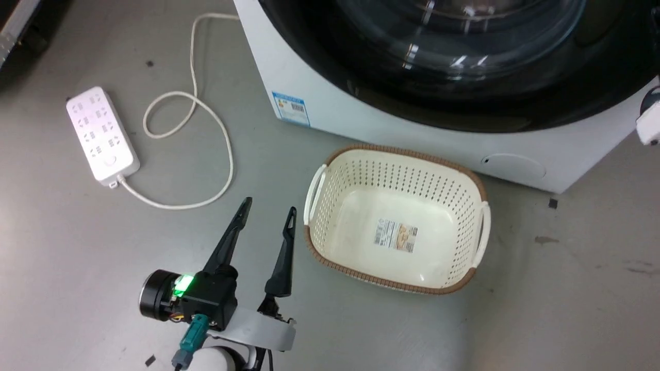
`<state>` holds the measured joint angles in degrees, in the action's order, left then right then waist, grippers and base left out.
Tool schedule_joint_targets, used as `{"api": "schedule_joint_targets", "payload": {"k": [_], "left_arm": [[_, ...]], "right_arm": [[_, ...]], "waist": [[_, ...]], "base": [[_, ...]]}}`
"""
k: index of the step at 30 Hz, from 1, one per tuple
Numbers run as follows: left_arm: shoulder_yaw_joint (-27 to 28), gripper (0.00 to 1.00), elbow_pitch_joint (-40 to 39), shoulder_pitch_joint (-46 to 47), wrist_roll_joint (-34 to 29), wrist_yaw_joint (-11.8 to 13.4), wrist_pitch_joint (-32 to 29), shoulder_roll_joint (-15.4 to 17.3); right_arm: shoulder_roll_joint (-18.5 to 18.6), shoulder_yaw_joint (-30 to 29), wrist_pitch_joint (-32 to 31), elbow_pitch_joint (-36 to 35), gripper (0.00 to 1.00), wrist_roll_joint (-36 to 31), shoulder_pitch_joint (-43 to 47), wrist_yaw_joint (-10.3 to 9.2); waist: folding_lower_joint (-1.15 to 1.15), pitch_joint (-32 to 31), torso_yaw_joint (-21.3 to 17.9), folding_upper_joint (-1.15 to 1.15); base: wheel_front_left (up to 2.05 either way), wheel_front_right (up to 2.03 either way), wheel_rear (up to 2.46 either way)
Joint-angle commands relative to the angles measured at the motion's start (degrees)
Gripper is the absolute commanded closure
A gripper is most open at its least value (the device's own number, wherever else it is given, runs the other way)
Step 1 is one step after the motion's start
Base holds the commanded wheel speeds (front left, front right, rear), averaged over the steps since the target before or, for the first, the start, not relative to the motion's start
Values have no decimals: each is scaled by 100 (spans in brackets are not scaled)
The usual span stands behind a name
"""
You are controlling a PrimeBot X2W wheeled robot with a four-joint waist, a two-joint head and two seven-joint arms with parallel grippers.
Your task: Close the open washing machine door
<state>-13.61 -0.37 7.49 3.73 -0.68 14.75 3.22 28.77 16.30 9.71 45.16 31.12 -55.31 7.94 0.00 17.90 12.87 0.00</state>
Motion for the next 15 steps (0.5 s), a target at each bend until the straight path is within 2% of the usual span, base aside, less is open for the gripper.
{"api": "schedule_joint_targets", "payload": {"k": [1,6,12,13,14,15], "left_arm": [[87,0,39,-10,26,-18,25,-1],[319,0,128,-209,81,-33,25,52],[539,0,235,-480,138,-44,25,101],[598,0,263,-609,165,-63,25,109],[598,0,263,-609,165,-63,25,109],[642,0,292,-723,182,-96,25,126]], "right_arm": [[60,99,176,-44,0,101,248,-45],[-71,304,412,-373,0,301,1044,-45],[-232,209,512,-938,0,295,2032,-45],[-298,78,523,-1284,0,141,2453,-45],[-298,78,523,-1284,0,141,2453,-45],[-375,-193,526,-1814,0,-189,2881,-45]], "waist": [[0,-273,-83,0],[0,-800,-265,0],[0,-1340,-503,0],[0,-1512,-591,0],[0,-1512,-591,0],[0,-1654,-669,0]], "base": [[0,0,0],[0,0,0],[0,0,0],[0,0,0],[0,0,0],[0,0,0]]}}
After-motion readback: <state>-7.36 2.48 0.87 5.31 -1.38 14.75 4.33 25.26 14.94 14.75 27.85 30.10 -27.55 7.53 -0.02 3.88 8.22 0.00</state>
